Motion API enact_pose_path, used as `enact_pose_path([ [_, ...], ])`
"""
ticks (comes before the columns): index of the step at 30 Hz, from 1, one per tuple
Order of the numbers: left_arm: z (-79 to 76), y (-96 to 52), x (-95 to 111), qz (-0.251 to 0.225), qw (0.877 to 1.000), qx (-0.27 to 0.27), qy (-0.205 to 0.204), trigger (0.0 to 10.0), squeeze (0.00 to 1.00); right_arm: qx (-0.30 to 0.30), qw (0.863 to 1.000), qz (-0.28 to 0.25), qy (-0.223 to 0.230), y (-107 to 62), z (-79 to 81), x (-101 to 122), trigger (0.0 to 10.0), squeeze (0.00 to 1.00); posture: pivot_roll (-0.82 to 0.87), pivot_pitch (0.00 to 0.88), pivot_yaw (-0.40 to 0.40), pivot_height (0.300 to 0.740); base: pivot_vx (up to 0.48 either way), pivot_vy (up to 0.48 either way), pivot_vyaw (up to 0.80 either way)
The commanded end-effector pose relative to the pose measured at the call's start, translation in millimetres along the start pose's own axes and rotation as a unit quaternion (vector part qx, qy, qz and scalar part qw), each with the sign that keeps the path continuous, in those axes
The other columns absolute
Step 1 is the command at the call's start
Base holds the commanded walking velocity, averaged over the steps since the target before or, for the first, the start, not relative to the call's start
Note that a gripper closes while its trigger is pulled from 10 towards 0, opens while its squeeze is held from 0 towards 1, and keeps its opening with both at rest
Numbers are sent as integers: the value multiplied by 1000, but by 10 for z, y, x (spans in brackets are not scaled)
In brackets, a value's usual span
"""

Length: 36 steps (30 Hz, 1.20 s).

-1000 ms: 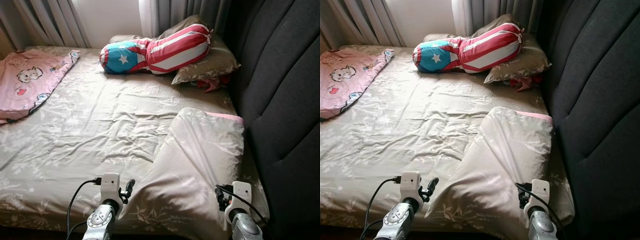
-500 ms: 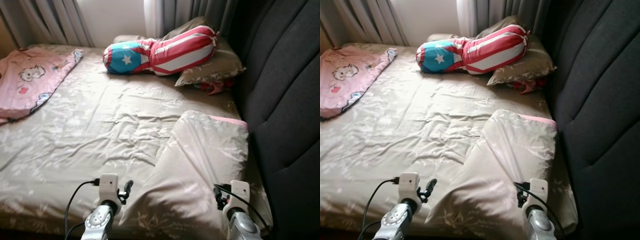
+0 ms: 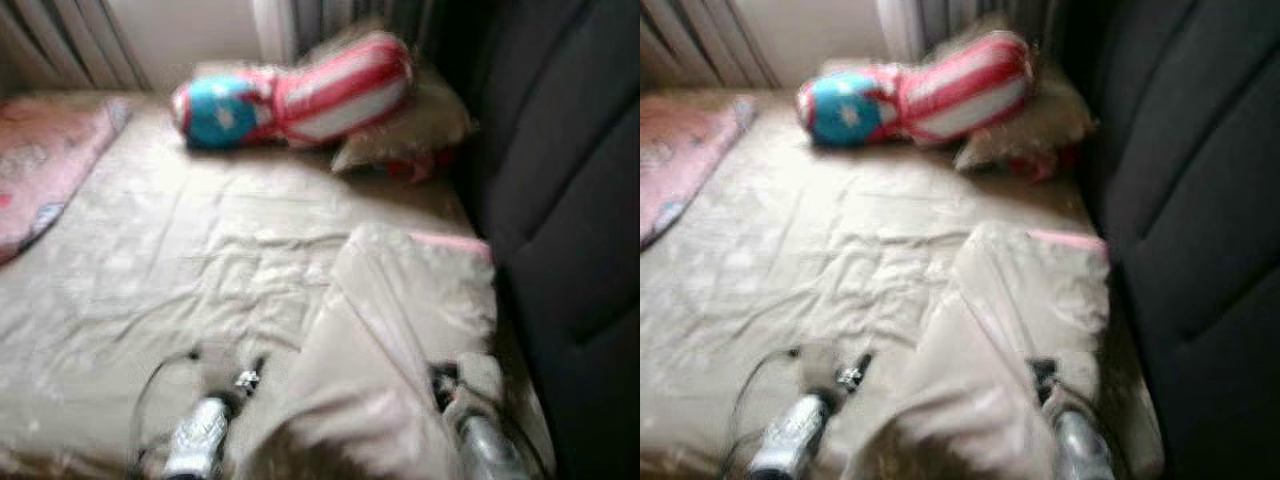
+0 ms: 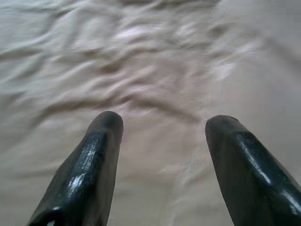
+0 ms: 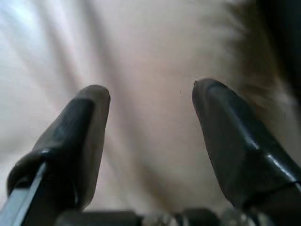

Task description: Clean up the room

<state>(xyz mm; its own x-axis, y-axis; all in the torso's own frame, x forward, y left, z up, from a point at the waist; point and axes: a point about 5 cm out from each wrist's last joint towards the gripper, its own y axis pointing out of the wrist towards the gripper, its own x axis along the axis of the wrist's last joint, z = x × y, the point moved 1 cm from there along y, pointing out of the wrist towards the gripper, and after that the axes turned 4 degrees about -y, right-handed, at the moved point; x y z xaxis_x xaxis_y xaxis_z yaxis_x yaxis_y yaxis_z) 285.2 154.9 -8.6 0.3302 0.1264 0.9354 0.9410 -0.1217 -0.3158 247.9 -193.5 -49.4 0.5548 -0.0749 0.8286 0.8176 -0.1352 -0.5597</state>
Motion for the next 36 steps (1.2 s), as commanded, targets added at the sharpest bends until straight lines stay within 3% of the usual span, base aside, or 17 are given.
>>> enact_pose_path([
  [1, 181, -117, -155, 30, 999, 27, -2, 10000, 0, -7, 1000, -1, 11, 15, 48, 30, 10000, 0, -30, 93, -48, 683, 0, 0, 0],
  [13, 211, -151, -182, 32, 999, 25, 2, 10000, 0, -66, 997, 34, 20, -42, -196, -128, 10000, 0, -27, 108, -40, 683, 0, 0, 0],
  [14, 211, -154, -184, 32, 999, 25, 2, 10000, 0, -70, 997, 38, 23, -48, -216, -143, 10000, 1000, -26, 110, -39, 683, 0, 0, 0],
  [17, 221, -164, -189, 33, 999, 22, 5, 10000, 0, -75, 996, 44, 31, -61, -256, -171, 10000, 1000, -23, 119, -33, 683, 0, 0, 0],
  [25, 264, -201, -200, 32, 999, 18, 12, 10000, 0, -29, 997, 53, 50, -63, -158, -211, 10000, 1000, -8, 134, -17, 683, 0, 0, 0],
  [33, 325, -253, -216, 36, 999, 13, 24, 10000, 0, -22, 997, 78, 19, -91, -129, -303, 10000, 1000, -1, 153, 8, 683, 0, 0, 0],
  [34, 332, -264, -227, 39, 999, 11, 26, 10000, 0, -25, 995, 92, 14, -111, -142, -355, 10000, 329, -1, 157, 13, 683, 0, 0, 0],
  [35, 335, -273, -234, 40, 999, 10, 28, 10000, 0, -24, 995, 100, 13, -126, -146, -392, 10000, 0, 1, 161, 17, 683, 0, 0, 0],
  [36, 339, -279, -236, 40, 999, 10, 28, 10000, 0, -22, 994, 105, 12, -136, -141, -416, 10000, 0, 5, 164, 19, 683, 0, 0, 0],
])
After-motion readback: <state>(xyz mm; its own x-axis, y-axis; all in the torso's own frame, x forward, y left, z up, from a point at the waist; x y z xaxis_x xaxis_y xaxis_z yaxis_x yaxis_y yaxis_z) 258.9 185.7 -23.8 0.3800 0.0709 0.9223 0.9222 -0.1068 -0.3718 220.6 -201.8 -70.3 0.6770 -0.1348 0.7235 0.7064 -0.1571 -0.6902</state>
